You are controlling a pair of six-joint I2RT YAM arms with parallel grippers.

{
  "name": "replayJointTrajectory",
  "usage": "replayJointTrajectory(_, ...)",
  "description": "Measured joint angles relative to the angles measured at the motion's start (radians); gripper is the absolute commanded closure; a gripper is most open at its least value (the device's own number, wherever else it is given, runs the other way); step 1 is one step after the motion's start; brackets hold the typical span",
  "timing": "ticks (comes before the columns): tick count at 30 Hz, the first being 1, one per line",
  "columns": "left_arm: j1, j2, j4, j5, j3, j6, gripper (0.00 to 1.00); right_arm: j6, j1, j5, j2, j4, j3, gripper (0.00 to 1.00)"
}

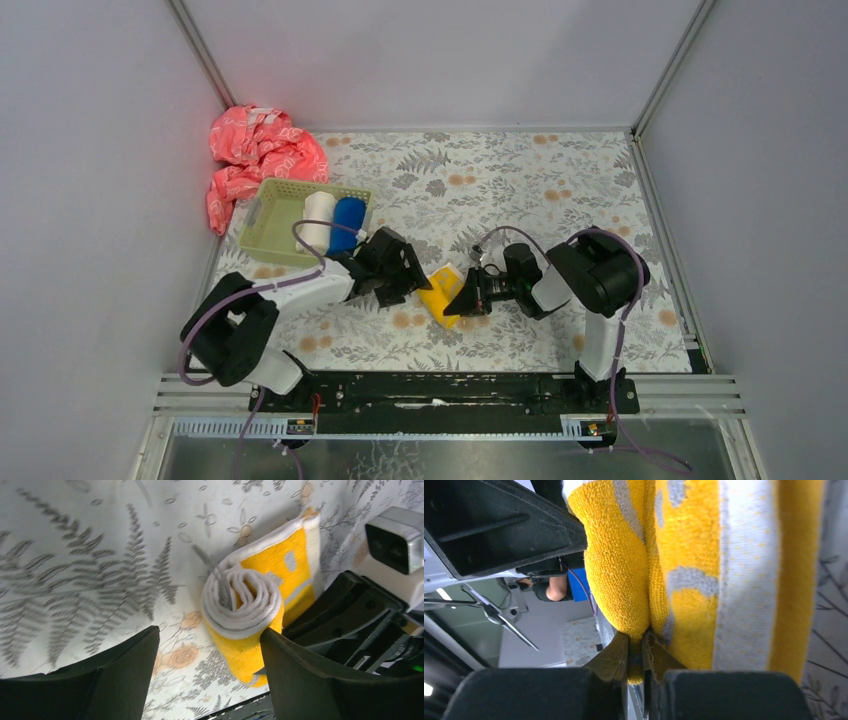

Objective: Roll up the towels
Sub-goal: Roll the towel at the center of the board.

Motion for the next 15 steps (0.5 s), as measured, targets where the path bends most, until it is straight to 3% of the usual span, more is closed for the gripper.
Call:
replayJointTrajectory(3, -0.006, 0.061, 0.032, 0.001, 0.037, 0.002, 0.35, 0.091, -0.015, -0.021, 0.054, 0.118, -0.018, 0.82)
replayJointTrajectory(8, -0.01, 0.131, 0.076, 0.005, 0.061, 0.006, 0.49, 0.134, -0.018, -0.018, 0.057, 0.153, -0.028, 0.54)
replayJointTrajectory(11, -0.01, 0.145, 0.098, 0.008, 0.06, 0.005, 0.53, 0.073, -0.018, 0.008, -0.021, 0.028, -0.022, 0.45)
replayJointTrajectory(15, -0.01, 0.147, 0.12, 0.008, 0.053, 0.005, 0.54, -0.148, -0.011, 0.138, -0.219, -0.36, 0.042, 0.4)
